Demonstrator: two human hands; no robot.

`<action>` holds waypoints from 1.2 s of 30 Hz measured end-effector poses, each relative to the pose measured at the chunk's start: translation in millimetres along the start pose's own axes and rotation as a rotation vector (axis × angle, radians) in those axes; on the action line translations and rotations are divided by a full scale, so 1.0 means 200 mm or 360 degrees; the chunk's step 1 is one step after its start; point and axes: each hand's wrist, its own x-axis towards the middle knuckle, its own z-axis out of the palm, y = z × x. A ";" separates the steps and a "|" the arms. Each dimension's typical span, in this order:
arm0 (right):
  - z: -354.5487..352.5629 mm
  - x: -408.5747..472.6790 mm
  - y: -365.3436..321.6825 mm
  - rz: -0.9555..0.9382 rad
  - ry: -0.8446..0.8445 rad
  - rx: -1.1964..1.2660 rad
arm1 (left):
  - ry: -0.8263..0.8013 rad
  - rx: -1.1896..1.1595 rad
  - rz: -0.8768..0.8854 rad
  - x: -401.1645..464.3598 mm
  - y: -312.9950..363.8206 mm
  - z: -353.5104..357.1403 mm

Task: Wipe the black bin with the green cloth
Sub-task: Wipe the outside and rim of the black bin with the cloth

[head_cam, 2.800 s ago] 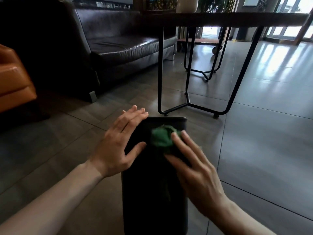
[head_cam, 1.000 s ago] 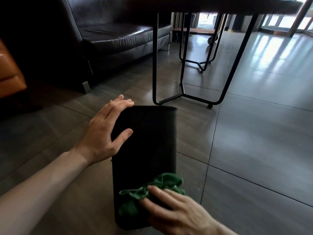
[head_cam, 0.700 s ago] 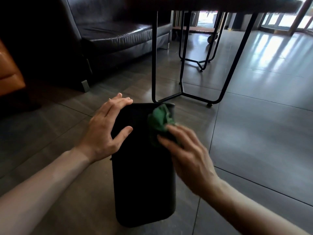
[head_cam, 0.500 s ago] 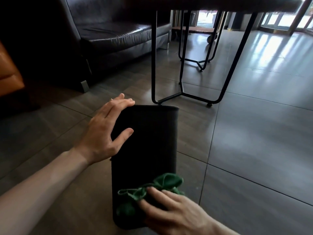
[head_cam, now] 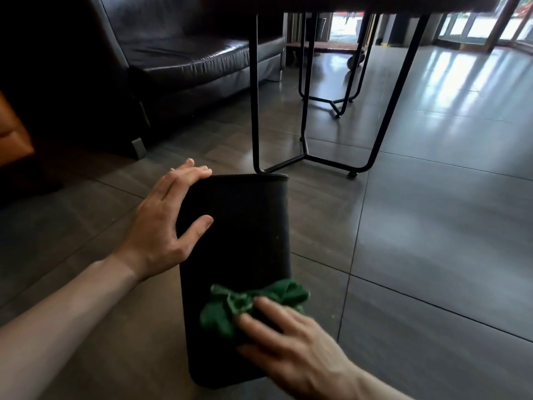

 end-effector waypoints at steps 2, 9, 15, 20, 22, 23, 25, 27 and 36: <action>-0.02 0.01 -0.03 -0.0004 -0.0040 0.0079 | -0.0011 -0.0023 0.0005 0.00 0.01 0.00; -0.37 0.26 0.44 0.1094 0.0599 0.0509 | 0.0011 -0.0098 0.0089 -0.03 -0.02 -0.02; -0.45 0.27 0.82 0.1588 0.0417 0.0607 | 0.0032 -0.0146 0.0229 -0.09 -0.09 -0.02; -0.21 0.24 0.68 0.1239 -0.0024 0.0654 | 0.0005 -0.0079 0.0236 -0.11 -0.12 -0.01; -0.19 0.23 0.69 0.1153 -0.0104 0.0621 | 0.0005 -0.0062 0.0189 -0.11 -0.13 -0.02; -0.19 0.22 0.70 0.1110 -0.0157 0.0606 | 0.0004 -0.0057 0.0154 -0.12 -0.14 -0.02; -0.19 0.22 0.71 0.1023 -0.0240 0.0561 | -0.0004 -0.0049 0.0109 -0.12 -0.14 -0.03; -0.19 0.24 0.69 0.0928 -0.0247 0.0481 | -0.0005 -0.0065 0.0065 -0.11 -0.13 -0.02; -0.32 0.28 0.52 0.0931 -0.0225 0.0320 | 0.0053 -0.0001 0.0242 -0.05 0.02 -0.02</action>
